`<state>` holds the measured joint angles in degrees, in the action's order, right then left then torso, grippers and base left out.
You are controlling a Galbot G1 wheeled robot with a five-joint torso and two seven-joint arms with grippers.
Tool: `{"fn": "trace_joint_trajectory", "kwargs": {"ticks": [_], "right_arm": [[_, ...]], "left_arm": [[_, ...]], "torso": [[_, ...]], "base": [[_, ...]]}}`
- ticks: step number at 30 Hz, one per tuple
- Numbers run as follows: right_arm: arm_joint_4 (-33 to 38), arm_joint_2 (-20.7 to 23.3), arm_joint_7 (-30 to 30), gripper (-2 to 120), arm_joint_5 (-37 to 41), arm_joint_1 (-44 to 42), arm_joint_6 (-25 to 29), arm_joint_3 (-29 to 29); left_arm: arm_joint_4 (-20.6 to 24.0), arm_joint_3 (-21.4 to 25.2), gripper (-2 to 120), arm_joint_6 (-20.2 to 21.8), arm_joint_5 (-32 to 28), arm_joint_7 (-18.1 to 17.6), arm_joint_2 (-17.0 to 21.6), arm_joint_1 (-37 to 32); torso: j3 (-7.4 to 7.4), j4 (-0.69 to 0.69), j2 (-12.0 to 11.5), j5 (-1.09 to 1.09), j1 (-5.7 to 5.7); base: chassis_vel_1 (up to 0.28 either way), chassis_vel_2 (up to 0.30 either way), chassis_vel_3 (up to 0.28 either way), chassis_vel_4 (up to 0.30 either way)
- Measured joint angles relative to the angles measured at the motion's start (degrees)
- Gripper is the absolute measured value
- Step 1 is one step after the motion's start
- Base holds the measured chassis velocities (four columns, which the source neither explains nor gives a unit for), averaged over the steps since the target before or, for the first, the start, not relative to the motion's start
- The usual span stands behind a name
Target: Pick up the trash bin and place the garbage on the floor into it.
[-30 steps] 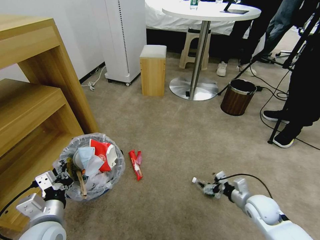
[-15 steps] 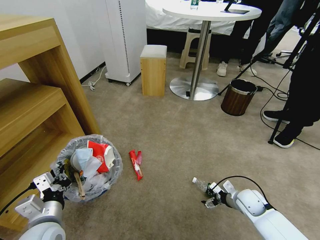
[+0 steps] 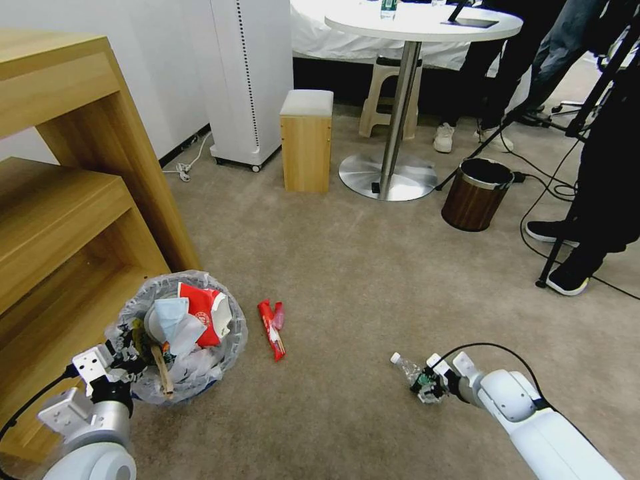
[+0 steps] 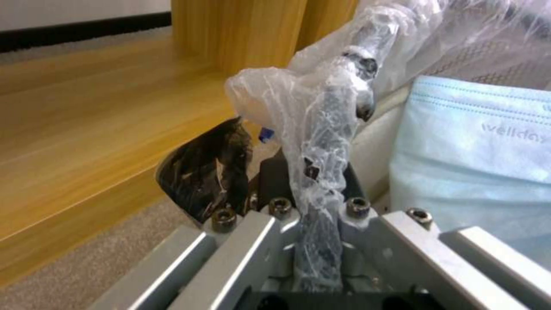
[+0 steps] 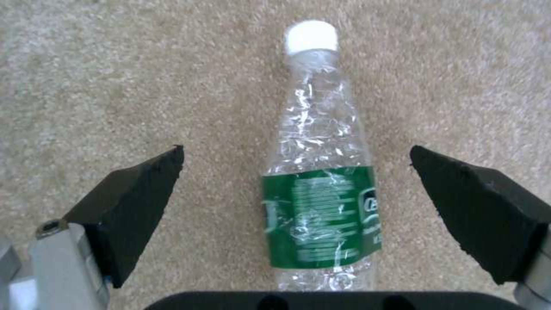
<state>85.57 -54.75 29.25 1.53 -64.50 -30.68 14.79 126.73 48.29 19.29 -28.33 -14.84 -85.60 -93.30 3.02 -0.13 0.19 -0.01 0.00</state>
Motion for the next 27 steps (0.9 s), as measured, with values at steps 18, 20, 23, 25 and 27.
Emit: {"fn": "trace_joint_trajectory", "kwargs": {"ticks": [18,20,23,25,27], "right_arm": [[-8.2,-0.9,-1.6,90,-11.1,1.5,0.8,-0.6],[-9.3,-1.2,-1.7,79,-13.3,1.9,1.7,-0.5],[-10.7,-1.5,-1.8,71,-14.6,2.5,2.4,-0.5],[-11.2,-1.6,-1.9,66,-14.9,2.7,2.7,-0.4],[-11.5,-1.8,-2.0,56,-15.0,3.0,2.9,-0.4]], "left_arm": [[0.0,-0.1,1,-0.5,0.1,0.3,0.0,-0.2],[0.0,-0.1,1,-0.5,0.2,0.3,0.0,-0.2],[-0.1,-0.1,1,-0.6,0.2,0.3,0.1,-0.2],[-0.2,0.0,1,-0.6,0.2,0.4,0.2,-0.2],[-0.4,0.1,1,-0.6,0.2,0.4,0.3,-0.2]], "torso": [[0.00,0.00,0.0,0.01,0.00],[0.00,0.00,0.0,0.01,0.00],[0.00,0.00,0.0,0.01,0.00],[0.00,0.00,0.0,0.01,0.00],[0.00,0.00,0.0,0.01,0.00]], "base": [[0.000,0.000,0.000,0.000],[0.000,0.000,0.000,0.000],[0.000,0.000,0.000,0.000],[0.000,0.000,0.000,0.000],[0.000,0.000,0.000,0.000]]}}
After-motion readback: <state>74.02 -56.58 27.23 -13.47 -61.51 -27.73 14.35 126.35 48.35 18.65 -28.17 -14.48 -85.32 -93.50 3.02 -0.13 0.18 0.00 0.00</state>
